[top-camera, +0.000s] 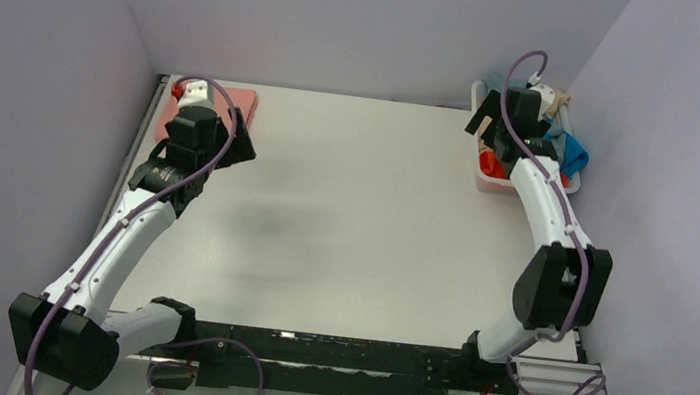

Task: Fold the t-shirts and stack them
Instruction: Grab crumpled tshirt from bin with the right arm

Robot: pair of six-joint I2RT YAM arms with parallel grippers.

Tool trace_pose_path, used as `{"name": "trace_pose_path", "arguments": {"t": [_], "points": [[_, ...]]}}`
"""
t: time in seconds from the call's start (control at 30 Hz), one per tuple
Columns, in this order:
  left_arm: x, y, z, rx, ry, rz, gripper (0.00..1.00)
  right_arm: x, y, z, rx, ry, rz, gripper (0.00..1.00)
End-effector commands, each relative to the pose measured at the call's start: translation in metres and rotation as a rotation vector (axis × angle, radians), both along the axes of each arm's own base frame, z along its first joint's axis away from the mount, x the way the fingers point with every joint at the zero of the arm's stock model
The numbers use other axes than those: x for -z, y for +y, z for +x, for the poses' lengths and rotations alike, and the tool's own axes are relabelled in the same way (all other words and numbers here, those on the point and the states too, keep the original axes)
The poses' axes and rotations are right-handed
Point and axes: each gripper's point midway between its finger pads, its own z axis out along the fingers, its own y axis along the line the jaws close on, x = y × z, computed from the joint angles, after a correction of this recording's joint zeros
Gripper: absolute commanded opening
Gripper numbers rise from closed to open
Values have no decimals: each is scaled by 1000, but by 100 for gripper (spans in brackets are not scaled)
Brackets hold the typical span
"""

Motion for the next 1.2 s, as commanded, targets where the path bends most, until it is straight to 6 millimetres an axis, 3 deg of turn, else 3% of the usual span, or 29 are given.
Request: {"name": "trace_pose_path", "arguments": {"t": [0.0, 0.2, 0.3, 0.5, 0.53, 0.63, 0.73, 0.83, 0.9, 1.0, 1.13, 1.17], "points": [[-8, -1, 13, -31, -61, -37, 99, 9, -34, 29, 26, 75, -68, 100], [5, 1, 13, -68, -75, -83, 99, 37, -63, 71, 25, 143, -103, 93], [15, -1, 10, -68, -55, -92, 99, 46, -65, 76, -4, 192, -133, 92], [37, 5, 1, -99, 51, -69, 99, 55, -66, 29, -6, 292, -154, 92], [40, 4, 1, -97, 51, -73, 100, 66, -66, 16, -11, 328, -158, 92], [43, 2, 0, -88, 40, -87, 100, 75, -65, -6, 1, 355, -151, 93], [42, -2, 0, -74, 40, -103, 99, 84, -63, -13, -5, 367, -130, 93], [45, -3, -1, -72, 52, -103, 99, 95, -60, -7, -32, 377, -111, 91], [47, -3, 0, -69, 52, -101, 99, 103, -58, 2, -58, 360, -91, 82], [45, -4, 2, -65, 55, -101, 99, 110, -52, 11, -75, 356, -26, 46], [46, -4, 1, -63, 56, -100, 99, 94, -40, 7, -112, 329, 30, 1], [45, -4, 1, -62, 53, -101, 99, 85, -40, 4, -106, 310, 27, 0]]}}
